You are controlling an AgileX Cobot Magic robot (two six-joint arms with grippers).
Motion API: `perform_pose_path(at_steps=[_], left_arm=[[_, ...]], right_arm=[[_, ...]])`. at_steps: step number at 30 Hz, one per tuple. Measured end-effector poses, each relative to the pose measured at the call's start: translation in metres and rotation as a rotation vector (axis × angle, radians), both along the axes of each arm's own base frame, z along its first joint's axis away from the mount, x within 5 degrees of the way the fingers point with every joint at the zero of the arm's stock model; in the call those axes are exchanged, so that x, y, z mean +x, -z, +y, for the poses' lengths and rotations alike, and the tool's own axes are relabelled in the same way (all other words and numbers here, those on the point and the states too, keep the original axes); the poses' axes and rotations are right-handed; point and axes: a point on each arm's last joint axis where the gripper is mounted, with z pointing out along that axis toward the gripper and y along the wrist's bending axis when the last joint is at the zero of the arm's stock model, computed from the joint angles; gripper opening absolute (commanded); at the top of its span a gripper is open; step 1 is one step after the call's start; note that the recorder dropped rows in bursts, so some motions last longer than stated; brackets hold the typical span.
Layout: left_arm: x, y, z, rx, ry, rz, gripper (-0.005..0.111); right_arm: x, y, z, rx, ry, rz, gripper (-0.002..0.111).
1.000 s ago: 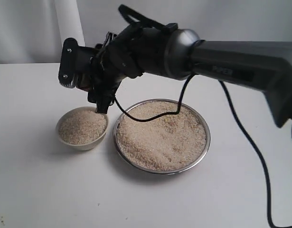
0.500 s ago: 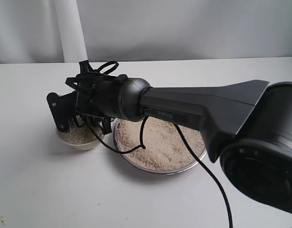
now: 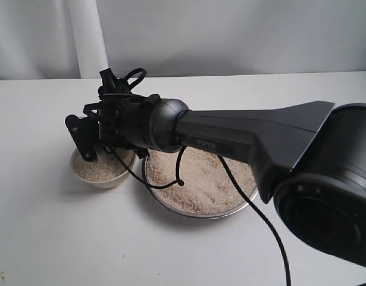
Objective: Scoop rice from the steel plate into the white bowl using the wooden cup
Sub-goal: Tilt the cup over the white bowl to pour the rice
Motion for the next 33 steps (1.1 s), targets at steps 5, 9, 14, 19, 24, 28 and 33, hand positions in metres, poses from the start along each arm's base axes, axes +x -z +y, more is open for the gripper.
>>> perform_pose_path(at_steps=[5,9,14,19,24,28,33], left_arm=[[0.0,0.0,0.0,0.0,0.0,0.0,0.0],[0.0,0.0,0.0,0.0,0.0,0.0,0.0],[0.0,0.0,0.0,0.0,0.0,0.0,0.0],[0.0,0.0,0.0,0.0,0.0,0.0,0.0],[0.0,0.0,0.0,0.0,0.0,0.0,0.0],[0.0,0.0,0.0,0.0,0.0,0.0,0.0],[0.0,0.0,0.0,0.0,0.0,0.0,0.0]], right_arm=[[-0.001,-0.001,0.001,-0.024,-0.01,-0.023,0.0],[-0.006,-0.003,0.006,-0.049,-0.04,-0.054,0.0],[-0.012,-0.004,0.013,-0.06,-0.065,-0.07,0.0],[-0.016,-0.005,0.016,-0.078,-0.089,-0.081,0.0],[-0.019,-0.005,0.018,-0.099,-0.094,-0.085,0.0],[-0.019,-0.004,0.012,-0.142,-0.035,-0.084,0.0],[-0.018,-0.004,0.006,-0.185,0.028,-0.083,0.0]])
